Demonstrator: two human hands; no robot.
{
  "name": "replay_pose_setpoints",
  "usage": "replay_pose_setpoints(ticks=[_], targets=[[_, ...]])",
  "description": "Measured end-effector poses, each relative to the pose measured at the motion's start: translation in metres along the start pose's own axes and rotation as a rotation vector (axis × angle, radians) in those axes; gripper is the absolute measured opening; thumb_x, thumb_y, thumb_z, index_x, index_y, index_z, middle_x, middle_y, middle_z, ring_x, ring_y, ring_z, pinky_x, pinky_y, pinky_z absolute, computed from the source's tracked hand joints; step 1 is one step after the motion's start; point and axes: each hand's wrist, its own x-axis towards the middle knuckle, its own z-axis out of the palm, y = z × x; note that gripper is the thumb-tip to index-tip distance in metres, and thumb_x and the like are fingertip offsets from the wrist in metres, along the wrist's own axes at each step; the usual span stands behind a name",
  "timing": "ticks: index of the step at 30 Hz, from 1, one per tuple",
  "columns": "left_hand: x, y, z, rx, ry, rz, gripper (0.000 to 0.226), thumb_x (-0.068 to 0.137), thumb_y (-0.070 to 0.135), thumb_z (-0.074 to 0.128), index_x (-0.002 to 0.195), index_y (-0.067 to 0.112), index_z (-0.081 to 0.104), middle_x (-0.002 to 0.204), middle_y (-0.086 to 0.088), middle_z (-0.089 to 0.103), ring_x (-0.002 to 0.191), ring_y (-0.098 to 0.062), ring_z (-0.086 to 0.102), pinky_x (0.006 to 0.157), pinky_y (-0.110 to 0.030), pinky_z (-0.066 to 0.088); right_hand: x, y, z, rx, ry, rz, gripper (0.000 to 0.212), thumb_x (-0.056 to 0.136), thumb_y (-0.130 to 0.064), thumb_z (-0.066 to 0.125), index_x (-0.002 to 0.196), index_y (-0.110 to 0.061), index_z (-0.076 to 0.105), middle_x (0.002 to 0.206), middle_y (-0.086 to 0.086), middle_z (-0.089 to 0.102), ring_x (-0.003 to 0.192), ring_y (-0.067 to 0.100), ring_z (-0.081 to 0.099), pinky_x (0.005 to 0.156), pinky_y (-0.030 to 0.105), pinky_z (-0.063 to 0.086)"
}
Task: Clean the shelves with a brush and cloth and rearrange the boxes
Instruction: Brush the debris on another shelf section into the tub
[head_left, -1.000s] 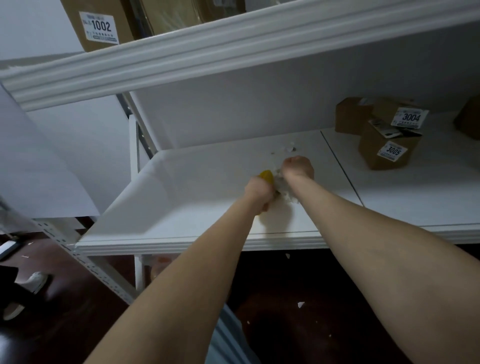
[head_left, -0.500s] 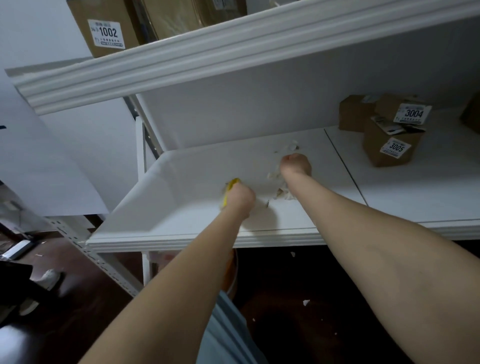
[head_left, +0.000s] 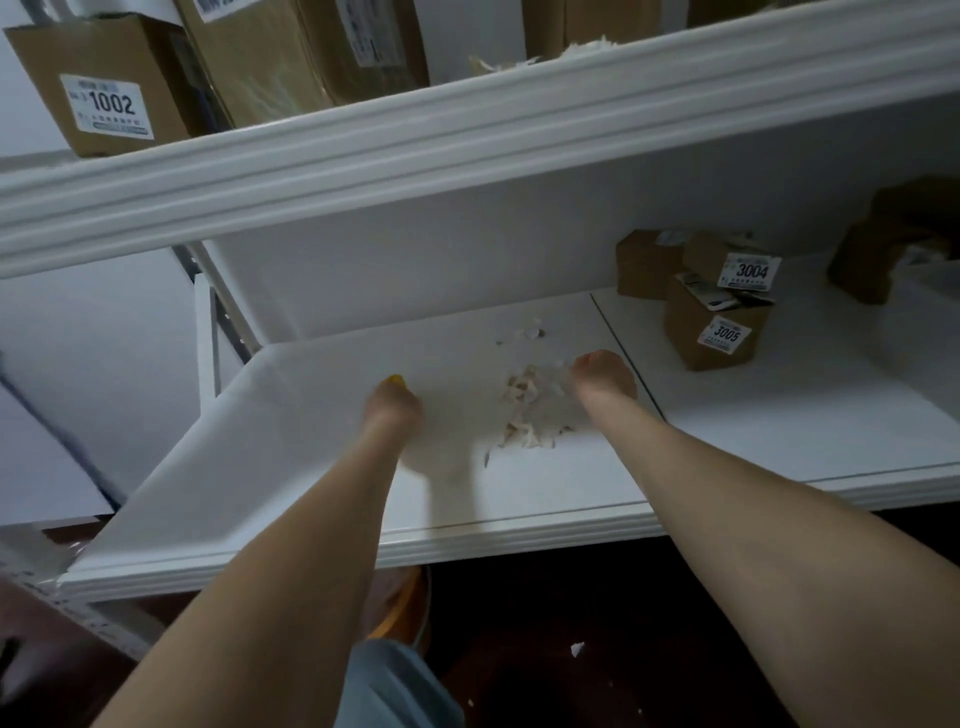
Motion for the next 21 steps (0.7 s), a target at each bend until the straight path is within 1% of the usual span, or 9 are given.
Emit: replay_pose_setpoints(ticks=[4, 6, 8, 9, 12, 14, 16, 19, 21], targets=[[0.0, 0.021, 0.017, -0.138, -0.097, 0.036, 0.035, 0.099, 0.019, 0.037, 0.115, -0.003, 0.058, 0.116, -0.024, 0.062, 0.106, -0.038, 0.061, 0.089, -0.041, 0.052, 0.005, 0.005, 0.004, -0.051, -0.093, 0.068, 0.041, 0.095, -0.03, 0.043, 0.124, -0.003, 0.056, 0.132, 0.018, 0.053, 0.12, 0.033, 0.051, 0.096, 0.034, 0.042], [-0.009, 0.043, 0.026, -0.141, -0.208, 0.093, 0.028, 0.097, 0.015, 0.04, 0.107, -0.002, 0.059, 0.094, -0.022, 0.064, 0.083, -0.035, 0.065, 0.067, -0.034, 0.051, 0.006, 0.006, 0.009, -0.05, -0.104, 0.076, 0.038, 0.093, -0.03, 0.046, 0.12, -0.006, 0.058, 0.129, 0.016, 0.056, 0.116, 0.032, 0.054, 0.092, 0.033, 0.042], [-0.013, 0.06, 0.026, -0.09, -0.302, 0.143, 0.022, 0.096, 0.014, 0.039, 0.09, 0.001, 0.056, 0.067, -0.017, 0.056, 0.05, -0.025, 0.053, 0.046, -0.028, 0.04, 0.007, 0.005, 0.013, -0.066, -0.098, 0.067, 0.036, 0.093, -0.03, 0.047, 0.118, -0.007, 0.06, 0.126, 0.015, 0.058, 0.114, 0.032, 0.055, 0.087, 0.031, 0.042], [-0.011, 0.064, 0.024, -0.085, -0.35, 0.157, 0.022, 0.096, 0.014, 0.039, 0.083, 0.004, 0.054, 0.06, -0.014, 0.052, 0.042, -0.021, 0.045, 0.041, -0.023, 0.034, 0.006, 0.003, 0.015, -0.07, -0.09, 0.068, 0.035, 0.093, -0.029, 0.047, 0.117, -0.007, 0.06, 0.125, 0.015, 0.059, 0.114, 0.032, 0.056, 0.085, 0.031, 0.042], [0.005, 0.066, 0.009, -0.148, -0.389, 0.189, 0.03, 0.094, 0.015, 0.039, 0.064, 0.014, 0.044, 0.041, -0.003, 0.043, 0.029, -0.015, 0.033, 0.041, -0.016, 0.025, 0.01, -0.001, 0.017, -0.045, -0.055, 0.04, 0.032, 0.093, -0.026, 0.046, 0.114, -0.008, 0.062, 0.123, 0.014, 0.061, 0.114, 0.031, 0.056, 0.083, 0.03, 0.04], [0.02, 0.063, 0.003, -0.215, -0.281, 0.182, 0.033, 0.095, 0.013, 0.04, 0.063, 0.012, 0.045, 0.048, -0.005, 0.048, 0.037, -0.016, 0.041, 0.042, -0.018, 0.03, 0.014, -0.002, 0.016, -0.039, -0.028, 0.012, 0.031, 0.093, -0.022, 0.046, 0.116, -0.01, 0.063, 0.123, 0.013, 0.06, 0.115, 0.03, 0.055, 0.087, 0.03, 0.04], [0.034, 0.063, 0.003, -0.243, -0.242, 0.167, 0.028, 0.097, 0.011, 0.038, 0.075, 0.007, 0.054, 0.072, -0.01, 0.058, 0.058, -0.02, 0.057, 0.049, -0.021, 0.04, 0.018, -0.002, 0.015, -0.044, -0.004, -0.01, 0.032, 0.092, -0.019, 0.045, 0.118, -0.01, 0.061, 0.126, 0.014, 0.057, 0.116, 0.03, 0.053, 0.092, 0.032, 0.041], [0.059, 0.067, 0.015, -0.224, -0.209, 0.151, 0.025, 0.095, 0.007, 0.044, 0.114, -0.006, 0.055, 0.111, -0.02, 0.065, 0.105, -0.035, 0.063, 0.082, -0.042, 0.054, 0.025, -0.001, 0.015, -0.011, 0.023, -0.039, 0.036, 0.095, -0.018, 0.044, 0.128, -0.009, 0.054, 0.134, 0.014, 0.05, 0.122, 0.031, 0.048, 0.1, 0.034, 0.041], [0.073, 0.072, 0.028, -0.178, -0.196, 0.15, 0.033, 0.093, 0.007, 0.049, 0.124, -0.002, 0.049, 0.12, -0.021, 0.062, 0.113, -0.037, 0.059, 0.097, -0.049, 0.048, 0.031, -0.001, 0.015, 0.026, 0.022, -0.046, 0.038, 0.095, -0.017, 0.045, 0.132, -0.01, 0.049, 0.138, 0.013, 0.046, 0.125, 0.029, 0.046, 0.102, 0.035, 0.041]])
